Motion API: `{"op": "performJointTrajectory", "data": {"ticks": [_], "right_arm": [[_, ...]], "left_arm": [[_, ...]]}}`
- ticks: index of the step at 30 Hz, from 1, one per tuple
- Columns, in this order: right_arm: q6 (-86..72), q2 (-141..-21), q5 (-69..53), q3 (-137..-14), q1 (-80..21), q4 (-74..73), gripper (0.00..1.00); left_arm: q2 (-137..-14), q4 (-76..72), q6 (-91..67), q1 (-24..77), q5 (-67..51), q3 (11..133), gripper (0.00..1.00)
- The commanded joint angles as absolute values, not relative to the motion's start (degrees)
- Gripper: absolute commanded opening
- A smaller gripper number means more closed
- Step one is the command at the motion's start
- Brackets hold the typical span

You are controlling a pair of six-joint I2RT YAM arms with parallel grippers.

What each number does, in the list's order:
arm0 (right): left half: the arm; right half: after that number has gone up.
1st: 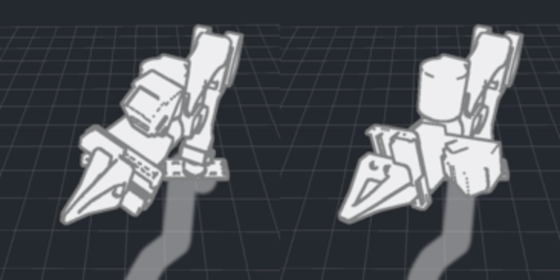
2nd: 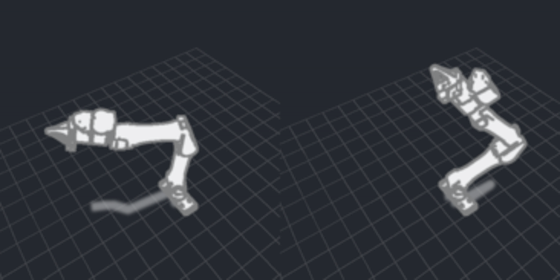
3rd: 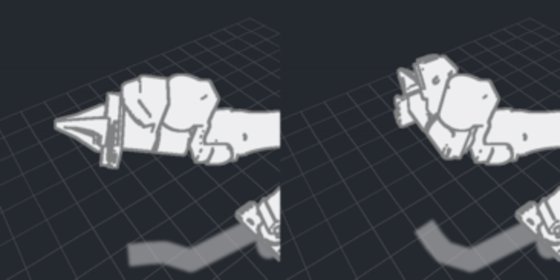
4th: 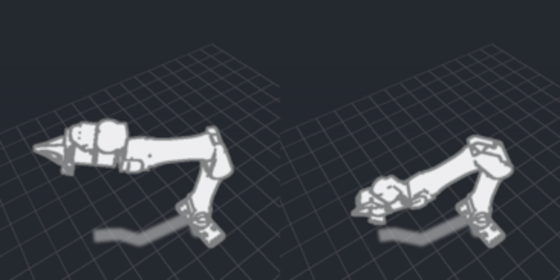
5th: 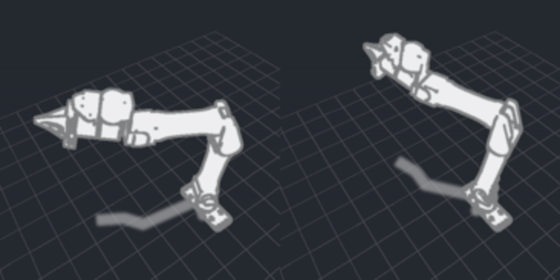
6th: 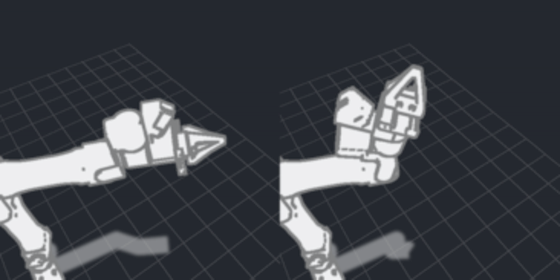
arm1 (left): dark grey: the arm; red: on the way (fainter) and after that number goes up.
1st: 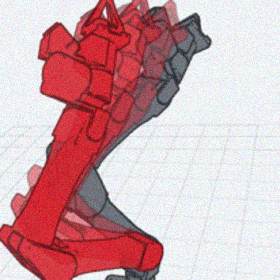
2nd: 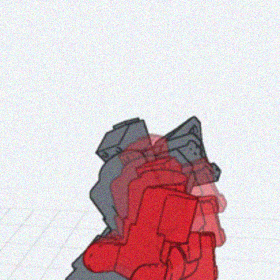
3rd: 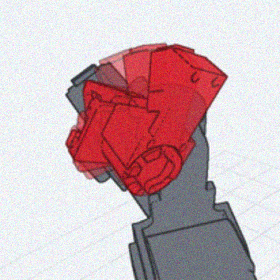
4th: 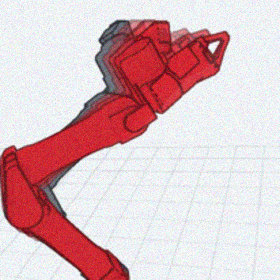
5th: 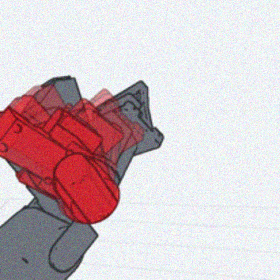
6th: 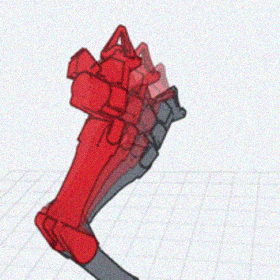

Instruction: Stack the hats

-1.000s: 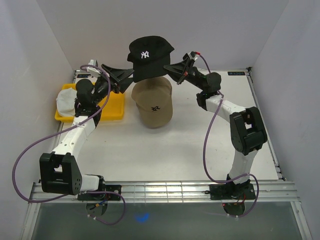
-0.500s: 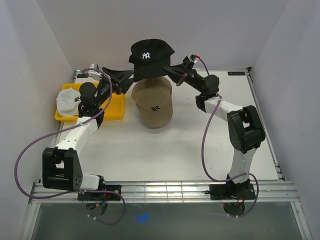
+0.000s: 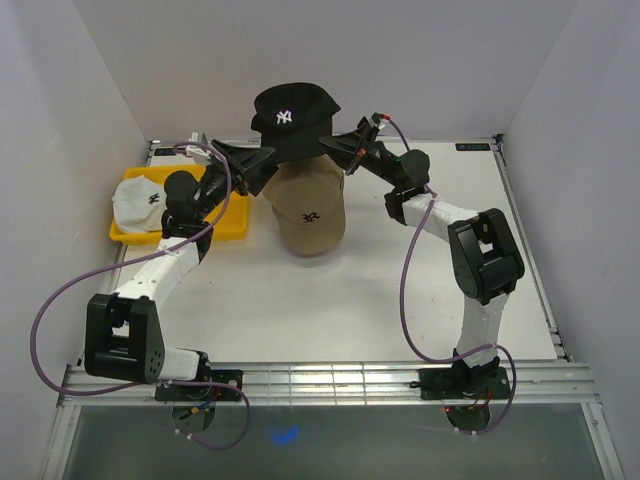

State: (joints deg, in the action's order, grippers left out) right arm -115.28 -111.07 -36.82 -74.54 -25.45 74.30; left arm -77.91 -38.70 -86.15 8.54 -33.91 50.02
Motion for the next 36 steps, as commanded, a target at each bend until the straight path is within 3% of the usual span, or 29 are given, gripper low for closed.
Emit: {"op": "performJointTrajectory", "data": {"ticks": [1, 8, 11, 20, 22, 32, 36], "right_arm": [[-124.7, -111.2, -37.1, -77.0, -26.0, 94.7, 0.08], [-126.5, -110.8, -39.6, -75.4, -26.1, 96.6, 0.08], [-126.4, -110.5, -41.2, -74.4, -26.0, 96.1, 0.08], [-122.3, -107.9, -46.4, -68.3, -25.3, 91.1, 0.08], [-119.0, -106.5, -48.2, -67.3, -25.1, 87.3, 0.08], [-97.9, -99.5, -55.0, -66.0, -24.1, 58.9, 0.08], [-93.7, -99.0, -56.2, -64.6, -24.1, 54.1, 0.08]], "left_arm": [[-76.1, -41.2, -86.2, 8.7, -34.4, 50.1, 0.79], [-76.5, -41.1, -86.2, 8.3, -33.9, 50.6, 0.59], [-76.6, -40.7, -85.6, 8.3, -34.5, 51.4, 0.39], [-73.0, -34.9, -81.5, 8.9, -36.2, 48.5, 0.15], [-72.7, -34.5, -81.2, 9.2, -36.6, 46.5, 0.04], [-71.8, -34.3, -78.8, 12.8, -35.8, 41.0, 0.00], [-70.6, -33.8, -77.5, 13.7, -35.2, 39.0, 0.00]]}}
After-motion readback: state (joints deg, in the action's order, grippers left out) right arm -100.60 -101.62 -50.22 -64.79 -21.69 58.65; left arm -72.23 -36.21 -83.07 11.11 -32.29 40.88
